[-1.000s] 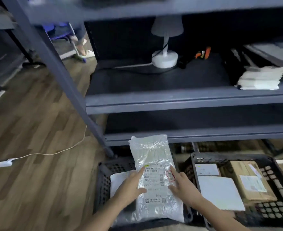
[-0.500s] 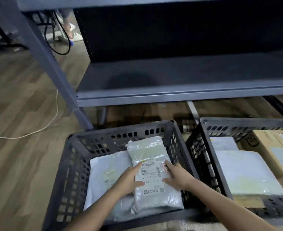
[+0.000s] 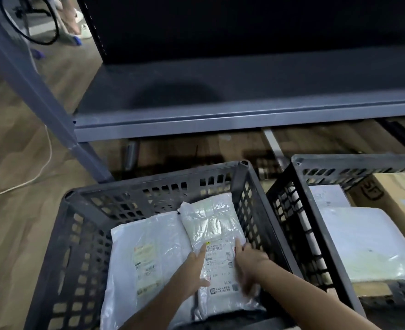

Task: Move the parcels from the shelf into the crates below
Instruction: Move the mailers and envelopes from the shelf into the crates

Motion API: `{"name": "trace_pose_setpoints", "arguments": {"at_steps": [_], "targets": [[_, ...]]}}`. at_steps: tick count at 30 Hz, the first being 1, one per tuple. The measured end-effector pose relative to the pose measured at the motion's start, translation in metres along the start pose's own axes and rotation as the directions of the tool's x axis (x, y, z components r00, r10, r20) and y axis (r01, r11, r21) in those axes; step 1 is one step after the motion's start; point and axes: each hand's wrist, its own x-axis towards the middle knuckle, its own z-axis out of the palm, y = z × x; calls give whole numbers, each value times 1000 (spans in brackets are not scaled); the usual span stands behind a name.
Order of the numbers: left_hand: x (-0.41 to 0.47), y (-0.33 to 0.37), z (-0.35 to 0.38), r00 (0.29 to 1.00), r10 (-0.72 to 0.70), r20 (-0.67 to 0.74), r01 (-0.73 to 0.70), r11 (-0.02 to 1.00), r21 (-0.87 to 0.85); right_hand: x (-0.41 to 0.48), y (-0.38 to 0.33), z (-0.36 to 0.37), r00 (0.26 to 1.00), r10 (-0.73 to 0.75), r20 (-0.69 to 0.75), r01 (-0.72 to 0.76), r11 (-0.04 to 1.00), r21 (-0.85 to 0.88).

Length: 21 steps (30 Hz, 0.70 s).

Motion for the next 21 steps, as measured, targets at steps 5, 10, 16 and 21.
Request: {"name": "trace_pose_setpoints", "arguments": {"at_steps": [5,10,16,21], "targets": [[14,2,13,999,-32,11,30,991,131,25,-7,17,998,19,-65,-35,965,-260],[19,-4,11,1000,21,-19,-16,971,240,49,-12,31,994,26,-106,-76,860,-505],[28,-9,-14,946,203,-252,-72,891,448,49,-12,-1,949,-233,-212,98,857,-506],[56,-14,-36,964,224,-143,-121,850,513,72,3,-7,969,-183,-166,106,914,-391]]}}
